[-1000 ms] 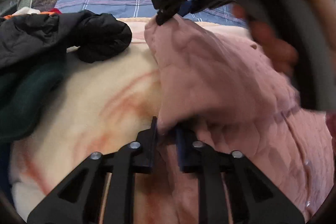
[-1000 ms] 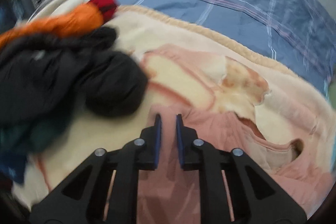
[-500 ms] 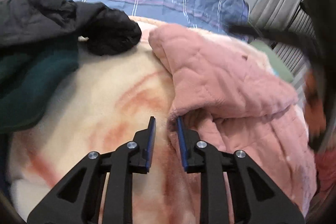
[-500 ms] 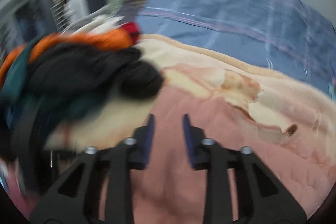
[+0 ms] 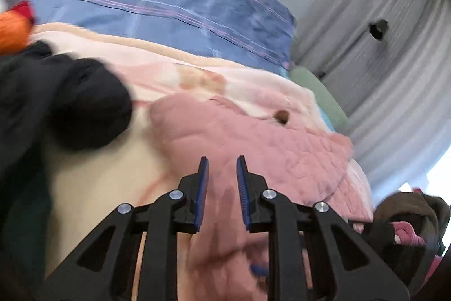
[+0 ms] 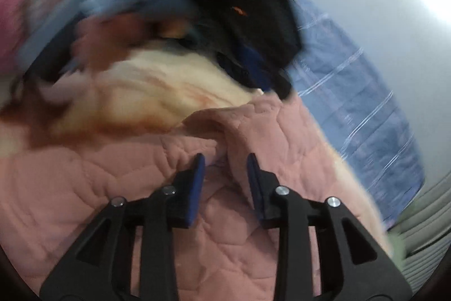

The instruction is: Fold large clothes

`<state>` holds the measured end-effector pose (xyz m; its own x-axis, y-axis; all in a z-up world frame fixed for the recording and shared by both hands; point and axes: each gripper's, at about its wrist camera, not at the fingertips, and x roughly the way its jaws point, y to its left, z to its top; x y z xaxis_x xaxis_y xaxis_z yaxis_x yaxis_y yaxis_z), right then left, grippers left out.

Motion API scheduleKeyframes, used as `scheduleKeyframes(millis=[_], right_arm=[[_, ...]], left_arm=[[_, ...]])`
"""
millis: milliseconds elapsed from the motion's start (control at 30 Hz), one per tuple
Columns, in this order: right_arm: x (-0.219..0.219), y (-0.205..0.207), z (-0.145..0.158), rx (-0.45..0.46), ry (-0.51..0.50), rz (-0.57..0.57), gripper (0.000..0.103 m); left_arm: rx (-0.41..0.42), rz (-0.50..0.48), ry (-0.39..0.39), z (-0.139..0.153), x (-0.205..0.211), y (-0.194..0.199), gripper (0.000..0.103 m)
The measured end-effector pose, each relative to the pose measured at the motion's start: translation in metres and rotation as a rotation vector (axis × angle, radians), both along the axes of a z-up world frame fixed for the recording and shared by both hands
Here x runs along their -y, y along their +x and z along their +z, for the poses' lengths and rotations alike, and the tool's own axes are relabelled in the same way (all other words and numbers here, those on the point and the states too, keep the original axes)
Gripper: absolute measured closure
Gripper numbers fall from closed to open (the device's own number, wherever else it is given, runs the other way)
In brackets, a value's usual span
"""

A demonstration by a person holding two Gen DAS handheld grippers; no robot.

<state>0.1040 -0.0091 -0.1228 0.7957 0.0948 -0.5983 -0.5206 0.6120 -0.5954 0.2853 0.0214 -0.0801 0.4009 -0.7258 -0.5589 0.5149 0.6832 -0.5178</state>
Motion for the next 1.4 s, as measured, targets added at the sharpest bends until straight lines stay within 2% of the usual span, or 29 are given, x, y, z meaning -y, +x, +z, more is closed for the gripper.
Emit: scheduleKeyframes(millis=[67,133,200,267,333,400,500,533,567,633,667,733,900,933,1000,1067,1133,1167,1200,1233,1333,1400], right_arm=[[-0.006,-0.007,-0.013,0.095,-0.114,0.013,0.071],[-0.01,-0.014,-0.03,0.206,-0.246,0.032,0.07],[-0.012,-0.016,-0.045,0.269,-0.323,0.065,0.07],[-0.015,-0.012,-0.051,0.284,-0.336,0.063,0.07],[-0.017,-0.004,-0.052,0.292,-0.344,0.044,0.072],[-0.018,0.008,-0.052,0.283,-0.338,0.024,0.072],[-0.02,0.017,-0.048,0.275,-0.322,0.023,0.09],[-0.02,0.012,-0.045,0.293,-0.308,0.033,0.092],[-0.018,0.006,-0.039,0.299,-0.281,0.047,0.093],[-0.012,-0.006,-0.018,0.255,-0.19,0.065,0.094],[-0.008,-0.011,-0.009,0.24,-0.157,0.079,0.103],[-0.003,-0.021,-0.005,0.265,-0.163,0.104,0.103],[-0.007,-0.029,-0.013,0.242,-0.184,0.104,0.1],[-0.014,-0.027,-0.016,0.225,-0.176,0.093,0.089],[-0.016,-0.022,-0.023,0.256,-0.202,0.09,0.071],[-0.017,-0.009,-0.035,0.283,-0.279,0.086,0.071],[-0.017,0.002,-0.043,0.266,-0.301,0.067,0.073],[-0.017,0.008,-0.045,0.264,-0.291,0.058,0.075],[-0.019,0.017,-0.045,0.263,-0.283,0.045,0.088],[-0.02,0.022,-0.045,0.264,-0.277,0.039,0.092],[-0.022,0.013,-0.02,0.197,-0.133,0.051,0.094],[-0.021,-0.006,-0.012,0.181,-0.112,0.098,0.094]], left_arm=[[0.029,-0.037,0.083,-0.009,0.023,0.014,0.082],[0.021,-0.049,0.125,-0.026,0.035,0.023,0.082],[-0.002,-0.059,0.069,-0.038,0.032,0.03,0.081],[-0.037,-0.072,0.021,-0.041,0.025,0.038,0.081],[-0.037,-0.079,0.0,-0.041,0.018,0.039,0.081],[-0.029,-0.083,0.006,-0.043,0.019,0.04,0.081],[-0.001,-0.074,0.039,-0.042,0.023,0.035,0.082],[0.011,-0.07,0.05,-0.041,0.024,0.034,0.081],[0.017,-0.065,0.056,-0.041,0.025,0.034,0.082],[0.034,-0.053,0.07,-0.041,0.026,0.032,0.082],[0.041,-0.047,0.082,-0.041,0.028,0.032,0.083],[0.05,-0.028,0.117,-0.044,0.031,0.033,0.083],[0.062,-0.029,0.111,-0.045,0.029,0.031,0.083],[0.061,-0.031,0.108,-0.045,0.028,0.031,0.083],[0.059,-0.033,0.103,-0.046,0.027,0.032,0.083],[0.056,-0.035,0.095,-0.047,0.026,0.033,0.083],[0.054,-0.038,0.093,-0.047,0.026,0.033,0.083],[0.055,-0.038,0.093,-0.047,0.026,0.033,0.083],[0.057,-0.037,0.095,-0.047,0.026,0.033,0.083],[0.069,-0.034,0.098,-0.047,0.026,0.033,0.083],[0.084,-0.019,0.121,-0.047,0.025,0.032,0.083],[0.113,-0.005,0.147,-0.044,0.028,0.029,0.083]])
